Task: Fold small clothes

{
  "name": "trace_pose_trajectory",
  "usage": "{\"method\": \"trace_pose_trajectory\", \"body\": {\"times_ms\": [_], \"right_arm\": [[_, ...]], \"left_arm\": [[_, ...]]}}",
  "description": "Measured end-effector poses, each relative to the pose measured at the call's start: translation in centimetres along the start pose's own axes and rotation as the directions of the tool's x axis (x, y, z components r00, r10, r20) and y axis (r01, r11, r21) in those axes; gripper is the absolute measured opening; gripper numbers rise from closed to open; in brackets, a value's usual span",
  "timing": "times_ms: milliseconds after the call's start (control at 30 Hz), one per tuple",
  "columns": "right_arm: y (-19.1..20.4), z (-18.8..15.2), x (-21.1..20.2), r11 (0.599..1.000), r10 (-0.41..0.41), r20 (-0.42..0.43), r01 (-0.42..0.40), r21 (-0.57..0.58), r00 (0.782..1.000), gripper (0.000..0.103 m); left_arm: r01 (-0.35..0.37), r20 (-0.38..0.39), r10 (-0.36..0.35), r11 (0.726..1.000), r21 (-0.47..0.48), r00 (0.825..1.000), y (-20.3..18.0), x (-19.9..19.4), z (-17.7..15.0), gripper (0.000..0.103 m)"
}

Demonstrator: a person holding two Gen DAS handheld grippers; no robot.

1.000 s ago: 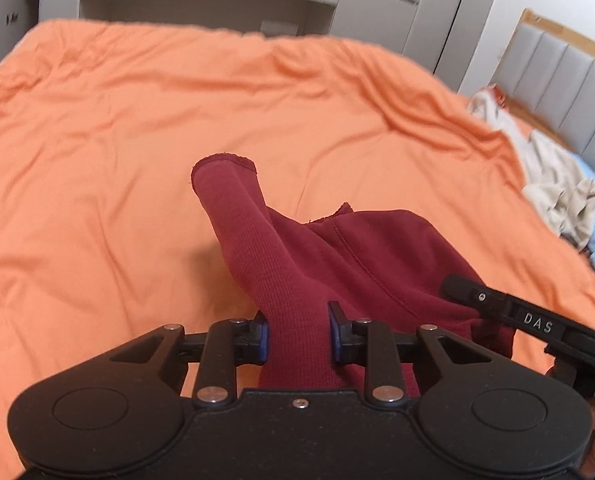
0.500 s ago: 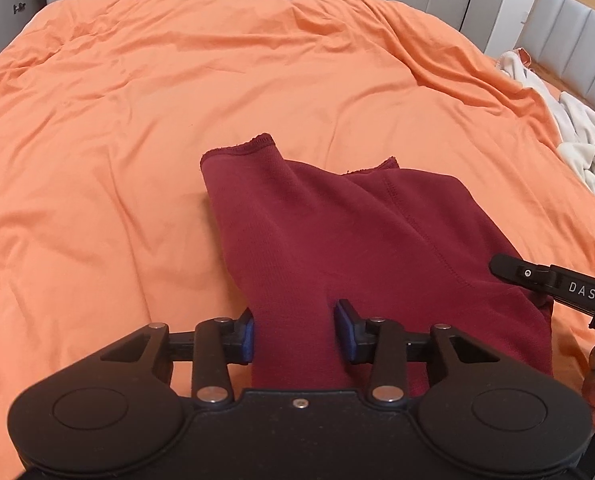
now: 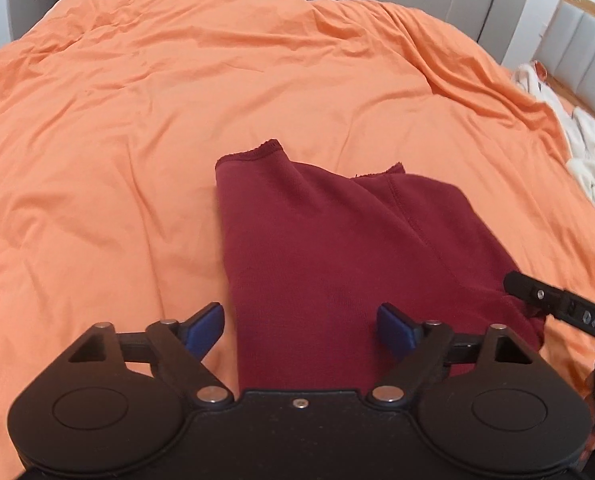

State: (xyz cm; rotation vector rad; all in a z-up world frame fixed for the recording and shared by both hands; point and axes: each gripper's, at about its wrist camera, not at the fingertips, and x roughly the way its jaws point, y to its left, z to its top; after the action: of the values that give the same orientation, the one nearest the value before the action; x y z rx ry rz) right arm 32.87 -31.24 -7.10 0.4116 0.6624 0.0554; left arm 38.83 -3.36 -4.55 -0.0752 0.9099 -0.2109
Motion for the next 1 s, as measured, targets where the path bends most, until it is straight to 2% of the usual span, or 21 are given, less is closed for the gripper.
{"method": "trace_pose_trajectory", "body": {"times_ms": [100, 200, 300, 367, 467, 600, 800, 1000], "right_arm": [[0.7, -0.3, -1.4, 0.999, 0.028, 0.017, -0.027, -0.035, 0.999, 0.093], [1.9, -0.9, -2.1, 0.994, 0.046, 0.002, -0.045, -0.101, 0.999, 0.1], [3.2, -1.9, -2.2, 0.981, 0.041, -0.043, -0.049, -0.19, 0.998, 0.102], [4.1, -2.6, -2.3, 0.959, -0.021, -0.042, 0.008, -0.283, 0.999, 0.102], [4.6, -3.5, -2.2, 0.917, -0.137, 0.011, 0.131, -0.377, 0.99, 0.102], [3.9, -3.6, -2.0, 0.931, -0.15, 0.004, 0.142, -0.335, 0.989, 0.102], [4.3, -3.9, -2.5, 0.905, -0.205, 0.068, 0.215, -0.367, 0.976, 0.102], [4.8, -4.1, -4.0, 0.9, -0.206, 0.13, 0.24, -0.363, 0.97, 0.103]], "left_arm": [[-0.007, 0.03, 0.009, 0.999, -0.038, 1.0, 0.2, -1.3, -0.5, 0.097], [-0.019, 0.063, 0.023, 0.998, -0.061, 0.998, 0.4, -2.9, -1.1, 0.101], [-0.041, 0.091, 0.048, 0.996, -0.082, 0.995, 0.6, -4.6, -2.0, 0.102], [-0.05, 0.108, 0.059, 0.995, -0.091, 0.992, 0.8, -5.7, -2.6, 0.102], [-0.06, 0.124, 0.072, 0.993, -0.097, 0.99, 1.2, -7.2, -3.4, 0.102], [-0.074, 0.125, 0.083, 0.994, -0.078, 0.989, 1.0, -8.4, -4.4, 0.102], [-0.1, 0.121, 0.106, 0.993, -0.057, 0.987, 0.6, -9.3, -5.9, 0.102], [-0.095, 0.129, 0.103, 0.993, -0.063, 0.986, 0.5, -10.6, -7.2, 0.102]]}}
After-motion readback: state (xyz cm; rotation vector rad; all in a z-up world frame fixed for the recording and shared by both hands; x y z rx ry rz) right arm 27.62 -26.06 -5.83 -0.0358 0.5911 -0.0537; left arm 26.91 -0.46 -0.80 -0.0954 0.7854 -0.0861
